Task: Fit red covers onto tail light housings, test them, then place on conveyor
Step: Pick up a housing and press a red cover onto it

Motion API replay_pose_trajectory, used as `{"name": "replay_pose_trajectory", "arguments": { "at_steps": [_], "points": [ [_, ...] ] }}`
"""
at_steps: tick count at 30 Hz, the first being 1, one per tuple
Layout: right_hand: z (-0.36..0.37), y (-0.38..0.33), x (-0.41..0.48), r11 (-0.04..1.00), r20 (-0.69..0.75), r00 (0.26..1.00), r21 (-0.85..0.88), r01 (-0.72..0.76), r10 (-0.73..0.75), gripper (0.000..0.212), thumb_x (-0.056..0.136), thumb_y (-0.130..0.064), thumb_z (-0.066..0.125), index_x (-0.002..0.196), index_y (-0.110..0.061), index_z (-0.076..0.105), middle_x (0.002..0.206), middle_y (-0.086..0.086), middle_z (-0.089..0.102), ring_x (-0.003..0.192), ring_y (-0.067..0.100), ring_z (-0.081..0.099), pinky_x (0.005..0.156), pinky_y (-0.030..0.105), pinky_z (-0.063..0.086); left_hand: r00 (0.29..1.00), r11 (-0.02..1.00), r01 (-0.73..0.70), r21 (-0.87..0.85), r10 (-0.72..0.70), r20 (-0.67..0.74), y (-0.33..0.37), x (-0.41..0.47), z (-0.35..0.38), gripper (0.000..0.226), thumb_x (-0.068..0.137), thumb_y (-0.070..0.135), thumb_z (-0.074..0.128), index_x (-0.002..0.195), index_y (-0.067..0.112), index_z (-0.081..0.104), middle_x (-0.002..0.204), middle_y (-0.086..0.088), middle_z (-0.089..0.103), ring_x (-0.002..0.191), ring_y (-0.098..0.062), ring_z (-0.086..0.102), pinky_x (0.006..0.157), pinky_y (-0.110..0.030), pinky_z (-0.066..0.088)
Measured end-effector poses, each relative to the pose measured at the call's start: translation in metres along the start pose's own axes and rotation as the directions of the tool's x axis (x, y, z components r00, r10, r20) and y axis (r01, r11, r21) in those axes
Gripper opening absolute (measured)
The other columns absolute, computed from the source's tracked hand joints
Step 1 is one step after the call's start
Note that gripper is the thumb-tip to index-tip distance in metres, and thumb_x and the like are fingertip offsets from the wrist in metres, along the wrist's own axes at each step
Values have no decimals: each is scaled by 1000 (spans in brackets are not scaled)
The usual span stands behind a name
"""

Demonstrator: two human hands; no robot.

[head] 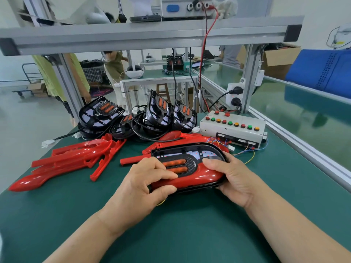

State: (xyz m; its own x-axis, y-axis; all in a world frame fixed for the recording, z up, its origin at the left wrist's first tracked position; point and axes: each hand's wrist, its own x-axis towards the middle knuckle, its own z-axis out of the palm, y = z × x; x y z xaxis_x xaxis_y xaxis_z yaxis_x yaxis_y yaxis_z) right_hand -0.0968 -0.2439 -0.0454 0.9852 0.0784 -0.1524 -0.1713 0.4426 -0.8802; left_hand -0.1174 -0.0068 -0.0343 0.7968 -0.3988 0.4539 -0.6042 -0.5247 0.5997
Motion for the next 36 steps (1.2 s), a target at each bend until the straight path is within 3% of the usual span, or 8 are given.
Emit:
{"name": "replay_pose_trajectory", "arguments": {
  "at_steps": [3, 5, 7, 9, 16, 21, 26, 36],
  "points": [
    [-3, -2, 0, 1000, -5, 1000, 31, -2, 3, 66, 62, -5, 77, 126, -6, 61, 116, 19, 71, 86, 28, 71, 72, 37, 61, 984, 974, 157, -162, -169, -62, -1, 6, -6, 36, 73, 53, 76, 104, 37, 72, 107, 17, 60, 109, 1, 56, 91, -12, 39],
    [-3, -3, 0, 1000, -8, 1000, 31, -6, 6, 64, 63, -5, 77, 125, -7, 62, 115, 18, 72, 87, 28, 71, 75, 39, 61, 918, 920, 354, -169, -376, -123, -4, 11, -11, 42, 74, 69, 65, 93, 33, 70, 93, 19, 65, 86, 7, 60, 81, -23, 43],
    [-3, -3, 1, 1000, -20, 1000, 28, -13, 13, 65, 63, -4, 76, 127, -7, 61, 116, 19, 71, 92, 30, 69, 78, 41, 59, 826, 816, 550, -176, -563, -31, -6, 15, -15, 66, 65, 76, 47, 87, 18, 69, 75, 7, 65, 59, -1, 57, 65, -29, 46],
    [-2, -2, 1, 999, -29, 999, 28, -18, 19, 66, 63, -4, 76, 127, -7, 60, 117, 19, 71, 93, 31, 69, 79, 41, 59, 738, 699, 673, -240, -657, 155, -7, 14, -18, 82, 62, 80, 44, 89, 7, 69, 71, -1, 65, 53, -9, 54, 53, -25, 41],
    [-2, -2, 0, 999, -35, 999, 35, -26, 28, 68, 64, -4, 76, 130, -6, 58, 121, 20, 69, 99, 34, 66, 88, 45, 55, 639, 588, 763, -270, -620, 455, -6, 10, -23, 85, 64, 78, 50, 92, 0, 70, 77, -18, 71, 56, -19, 63, 46, -20, 46],
    [-1, -2, 0, 999, -33, 999, 37, -22, 23, 70, 63, -4, 76, 131, -6, 57, 121, 20, 69, 94, 31, 68, 76, 39, 60, 565, 488, 815, -312, -553, 612, -6, 10, -24, 88, 63, 79, 48, 109, 8, 74, 98, -18, 75, 70, -18, 71, 56, -21, 53],
    [1, -1, -1, 999, -22, 1000, 38, -16, 17, 71, 63, -4, 75, 132, -6, 56, 122, 21, 68, 92, 31, 68, 71, 36, 61, 566, 373, 824, -427, -501, 655, -6, 11, -20, 66, 70, 61, 60, 110, 12, 74, 111, -19, 72, 94, -25, 73, 64, -27, 58],
    [0, -2, -2, 998, -8, 999, 41, -42, 43, 70, 64, -4, 74, 132, -6, 56, 121, 20, 69, 88, 30, 69, 72, 38, 61, 600, 384, 800, -462, -532, 597, -9, 11, -14, 55, 68, 46, 72, 104, 5, 73, 100, -22, 74, 80, -24, 74, 61, -26, 59]
  ]
}}
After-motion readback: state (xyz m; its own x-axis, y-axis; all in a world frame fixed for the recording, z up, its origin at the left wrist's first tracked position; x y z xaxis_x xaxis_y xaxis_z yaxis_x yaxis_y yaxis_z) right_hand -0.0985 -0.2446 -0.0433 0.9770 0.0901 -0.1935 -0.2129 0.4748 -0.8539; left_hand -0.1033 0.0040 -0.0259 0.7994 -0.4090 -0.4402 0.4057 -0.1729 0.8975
